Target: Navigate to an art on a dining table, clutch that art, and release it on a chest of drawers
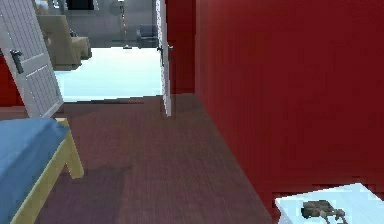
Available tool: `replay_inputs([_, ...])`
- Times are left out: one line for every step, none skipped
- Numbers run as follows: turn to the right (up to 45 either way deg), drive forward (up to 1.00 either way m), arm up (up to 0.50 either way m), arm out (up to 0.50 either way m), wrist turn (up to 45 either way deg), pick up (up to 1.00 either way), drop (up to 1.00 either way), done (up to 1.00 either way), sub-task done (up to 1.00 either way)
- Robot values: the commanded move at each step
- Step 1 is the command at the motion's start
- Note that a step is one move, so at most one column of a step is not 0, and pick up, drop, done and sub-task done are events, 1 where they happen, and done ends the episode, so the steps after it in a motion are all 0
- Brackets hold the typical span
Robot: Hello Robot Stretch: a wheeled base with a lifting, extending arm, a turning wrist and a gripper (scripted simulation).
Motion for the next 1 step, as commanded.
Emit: replay_inputs([0.0, 0.00, 0.00, 0.00, 0.0, 0.00, 0.00, 1.00, 0.00])
